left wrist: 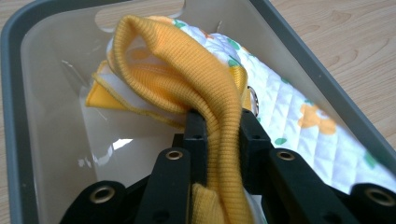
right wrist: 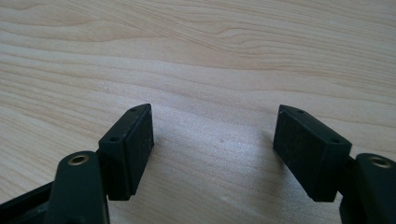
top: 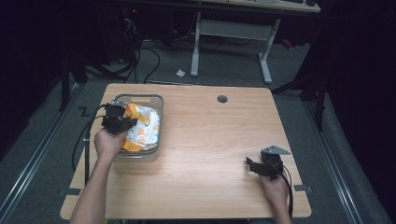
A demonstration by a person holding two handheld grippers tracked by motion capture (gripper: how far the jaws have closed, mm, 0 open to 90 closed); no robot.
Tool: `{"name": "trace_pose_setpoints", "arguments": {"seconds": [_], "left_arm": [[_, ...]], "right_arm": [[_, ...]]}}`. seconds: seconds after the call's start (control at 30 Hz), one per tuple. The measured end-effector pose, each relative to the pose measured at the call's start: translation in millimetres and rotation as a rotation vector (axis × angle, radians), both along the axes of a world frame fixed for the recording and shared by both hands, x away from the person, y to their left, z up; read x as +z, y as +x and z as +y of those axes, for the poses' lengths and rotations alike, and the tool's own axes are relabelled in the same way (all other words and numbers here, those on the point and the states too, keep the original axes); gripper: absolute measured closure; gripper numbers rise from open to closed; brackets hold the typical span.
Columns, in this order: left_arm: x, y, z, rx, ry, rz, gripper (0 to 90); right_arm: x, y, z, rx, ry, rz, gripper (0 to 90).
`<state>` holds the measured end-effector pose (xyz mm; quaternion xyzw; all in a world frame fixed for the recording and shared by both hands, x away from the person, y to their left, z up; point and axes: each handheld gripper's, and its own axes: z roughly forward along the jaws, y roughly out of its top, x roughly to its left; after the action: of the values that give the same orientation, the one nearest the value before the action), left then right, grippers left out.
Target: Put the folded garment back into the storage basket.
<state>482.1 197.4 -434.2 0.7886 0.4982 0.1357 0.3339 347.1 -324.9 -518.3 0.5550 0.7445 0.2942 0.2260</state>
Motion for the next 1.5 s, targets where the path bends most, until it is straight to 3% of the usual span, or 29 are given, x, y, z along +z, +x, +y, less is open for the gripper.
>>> {"name": "trace_pose_setpoints", "arguments": {"seconds": [0.17, 0.23, 0.27, 0.33, 0.53, 0.73, 0.77, 0.9, 1.13, 1.5], "left_arm": [[-6.0, 4.1, -3.1, 0.009, 0.025, 0.020, 76.7], [-12.5, 7.1, -6.6, 0.023, 0.069, 0.047, 75.9], [-12.5, 7.1, -6.6, 0.023, 0.069, 0.047, 75.0], [-16.3, 11.4, -8.9, 0.059, 0.107, 0.084, 73.2], [-18.5, 15.1, -10.5, 0.071, 0.130, 0.121, 70.9], [-19.1, 15.0, -6.0, 0.096, 0.139, 0.139, 60.8], [-18.7, 14.1, -4.4, 0.109, 0.135, 0.132, 54.2], [-15.8, 11.8, -2.0, 0.126, 0.127, 0.109, 45.8], [-3.2, 4.7, 0.8, 0.149, 0.082, 0.043, 41.8], [9.9, -10.4, -10.5, 0.122, 0.020, -0.046, 37.1]], "right_arm": [[0.0, 0.0, 0.0, 0.000, 0.000, 0.000, 29.1], [0.0, 0.0, 0.0, 0.000, 0.000, 0.000, 29.1], [0.0, 0.0, 0.0, 0.000, 0.000, 0.000, 29.1], [0.0, -0.1, -0.1, -0.001, 0.000, 0.000, 29.0], [0.0, -0.1, -0.1, -0.001, 0.000, 0.000, 29.0], [0.0, -0.1, -0.2, 0.000, -0.001, -0.001, 29.0], [0.0, 0.0, -0.2, 0.000, -0.001, -0.001, 29.0], [-0.1, 0.0, -0.2, 0.001, -0.001, -0.002, 29.0], [-0.1, 0.0, -0.2, 0.000, -0.001, -0.002, 29.0], [-0.1, 0.0, -0.2, 0.001, -0.001, -0.001, 29.0]]}}
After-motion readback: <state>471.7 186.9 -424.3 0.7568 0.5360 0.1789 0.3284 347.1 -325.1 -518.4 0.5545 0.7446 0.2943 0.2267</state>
